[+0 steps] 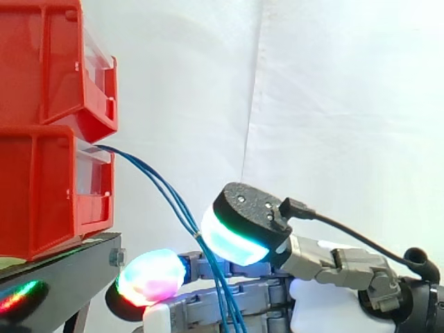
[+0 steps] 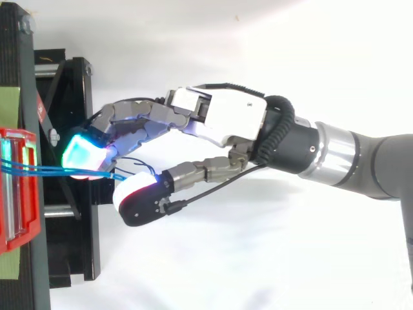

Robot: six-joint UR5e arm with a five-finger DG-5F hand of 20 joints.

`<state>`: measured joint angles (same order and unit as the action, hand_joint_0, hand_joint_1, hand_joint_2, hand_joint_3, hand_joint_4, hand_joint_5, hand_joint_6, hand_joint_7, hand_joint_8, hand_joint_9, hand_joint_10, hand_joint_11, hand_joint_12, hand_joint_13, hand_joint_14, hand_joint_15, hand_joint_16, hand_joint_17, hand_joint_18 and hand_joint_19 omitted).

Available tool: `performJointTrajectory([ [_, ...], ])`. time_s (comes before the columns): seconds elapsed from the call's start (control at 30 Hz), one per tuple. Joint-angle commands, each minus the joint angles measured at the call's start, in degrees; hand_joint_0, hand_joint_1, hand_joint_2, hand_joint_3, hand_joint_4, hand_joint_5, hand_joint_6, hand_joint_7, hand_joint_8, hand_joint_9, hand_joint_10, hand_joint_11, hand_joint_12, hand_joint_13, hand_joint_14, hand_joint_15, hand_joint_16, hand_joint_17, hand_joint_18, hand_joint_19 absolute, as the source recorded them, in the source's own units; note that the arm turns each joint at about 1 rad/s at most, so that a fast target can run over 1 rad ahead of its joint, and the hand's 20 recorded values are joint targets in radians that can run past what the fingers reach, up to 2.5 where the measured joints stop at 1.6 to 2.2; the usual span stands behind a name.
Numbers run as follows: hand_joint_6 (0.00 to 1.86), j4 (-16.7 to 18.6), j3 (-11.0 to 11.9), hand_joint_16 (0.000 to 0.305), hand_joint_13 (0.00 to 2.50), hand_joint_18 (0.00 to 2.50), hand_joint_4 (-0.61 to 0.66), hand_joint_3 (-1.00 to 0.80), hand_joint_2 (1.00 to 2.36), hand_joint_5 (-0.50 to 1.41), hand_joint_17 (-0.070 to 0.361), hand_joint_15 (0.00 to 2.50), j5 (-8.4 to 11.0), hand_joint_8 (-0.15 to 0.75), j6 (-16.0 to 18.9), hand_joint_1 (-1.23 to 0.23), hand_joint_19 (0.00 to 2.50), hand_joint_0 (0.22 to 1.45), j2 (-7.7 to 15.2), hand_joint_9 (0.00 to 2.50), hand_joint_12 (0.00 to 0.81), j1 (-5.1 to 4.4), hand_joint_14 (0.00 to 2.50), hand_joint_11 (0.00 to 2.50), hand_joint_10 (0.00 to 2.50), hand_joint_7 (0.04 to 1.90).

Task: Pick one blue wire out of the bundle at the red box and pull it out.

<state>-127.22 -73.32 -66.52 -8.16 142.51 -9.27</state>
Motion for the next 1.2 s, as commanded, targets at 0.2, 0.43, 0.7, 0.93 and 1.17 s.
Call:
performJointTrajectory([
  [0.2,0.5,-1.28,0.72,0.055,0.38,0.29,0.22,-0.34,1.01,-0.1,0.123,0.22,-0.01,0.24,1.57,-0.72,0.28,0.58,0.58,0.61,0.356,0.22,0.01,0.4,0.01,1.25],
  [0.43,0.5,-0.93,0.72,0.055,0.39,0.29,0.23,-0.35,1.01,-0.1,0.124,0.23,-0.45,0.242,1.57,-0.71,0.27,0.57,0.58,0.62,0.358,0.66,0.01,0.41,0.01,1.29],
  [0.7,0.5,0.13,0.72,0.054,0.4,0.3,0.21,-0.26,1.02,-0.09,0.122,0.23,-2.65,0.243,1.92,-0.72,0.27,0.6,0.49,0.63,0.356,0.83,0.01,0.42,0.01,1.39],
  [0.93,0.57,0.13,0.72,0.054,0.41,0.32,0.21,-0.21,1.02,-0.11,0.122,0.23,-5.37,0.245,0.69,-0.72,0.27,0.6,-1.01,0.64,0.357,0.75,0.01,0.43,0.01,1.31],
  [1.17,0.66,-2.51,0.72,0.054,0.41,0.32,0.21,-0.15,1.02,-0.13,0.123,0.23,-6.87,0.248,-3.26,-0.74,0.26,0.6,-4.35,0.65,0.359,0.57,0.01,0.45,0.01,1.2],
])
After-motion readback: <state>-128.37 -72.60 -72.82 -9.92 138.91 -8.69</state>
